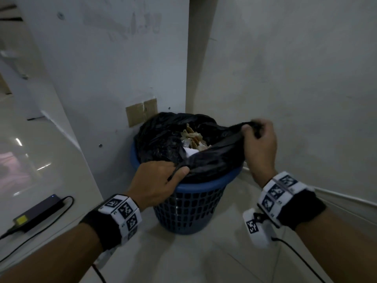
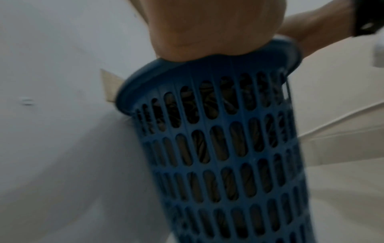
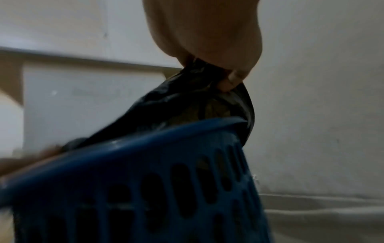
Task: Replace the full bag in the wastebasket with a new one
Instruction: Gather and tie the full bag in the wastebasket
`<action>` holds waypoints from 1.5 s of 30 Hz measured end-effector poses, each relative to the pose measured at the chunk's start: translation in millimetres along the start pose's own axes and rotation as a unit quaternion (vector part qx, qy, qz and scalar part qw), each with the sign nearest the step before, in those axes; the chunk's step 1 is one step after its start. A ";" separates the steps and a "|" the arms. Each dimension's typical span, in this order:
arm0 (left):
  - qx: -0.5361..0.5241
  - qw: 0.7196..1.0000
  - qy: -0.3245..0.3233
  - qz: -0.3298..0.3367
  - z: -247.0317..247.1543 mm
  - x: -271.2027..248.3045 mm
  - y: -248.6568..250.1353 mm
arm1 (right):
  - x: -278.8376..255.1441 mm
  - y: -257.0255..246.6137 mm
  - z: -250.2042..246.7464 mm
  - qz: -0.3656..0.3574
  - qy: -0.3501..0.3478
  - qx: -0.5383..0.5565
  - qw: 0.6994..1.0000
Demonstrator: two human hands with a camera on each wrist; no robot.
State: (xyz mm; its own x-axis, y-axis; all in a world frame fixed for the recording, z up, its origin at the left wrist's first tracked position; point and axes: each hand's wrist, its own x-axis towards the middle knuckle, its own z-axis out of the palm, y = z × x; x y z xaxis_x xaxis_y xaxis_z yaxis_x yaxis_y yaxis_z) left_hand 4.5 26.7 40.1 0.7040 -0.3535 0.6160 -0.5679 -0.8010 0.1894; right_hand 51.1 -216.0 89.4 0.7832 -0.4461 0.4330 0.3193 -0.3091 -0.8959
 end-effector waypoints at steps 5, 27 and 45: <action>0.027 0.999 0.046 0.004 -5.5 -9.4 -32.3 | -30.9 31.3 6.9 -0.156 -0.128 -0.403 0.893; 0.019 0.999 0.004 -0.048 13.6 5.2 69.5 | -65.0 6.5 -18.9 -0.208 -0.099 -0.213 0.949; -0.033 0.998 0.051 0.034 2.2 7.8 25.1 | -21.5 33.4 -42.3 0.017 -0.016 -0.250 0.968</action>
State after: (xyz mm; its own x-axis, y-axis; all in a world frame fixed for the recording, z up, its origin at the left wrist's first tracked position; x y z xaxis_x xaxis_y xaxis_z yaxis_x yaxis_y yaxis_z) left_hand -3.3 2.7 48.0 0.6182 -0.3515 0.7030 -0.6412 -0.7429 0.1923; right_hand 22.4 -252.2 54.4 0.8079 -0.4391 0.3931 0.0016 -0.6655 -0.7464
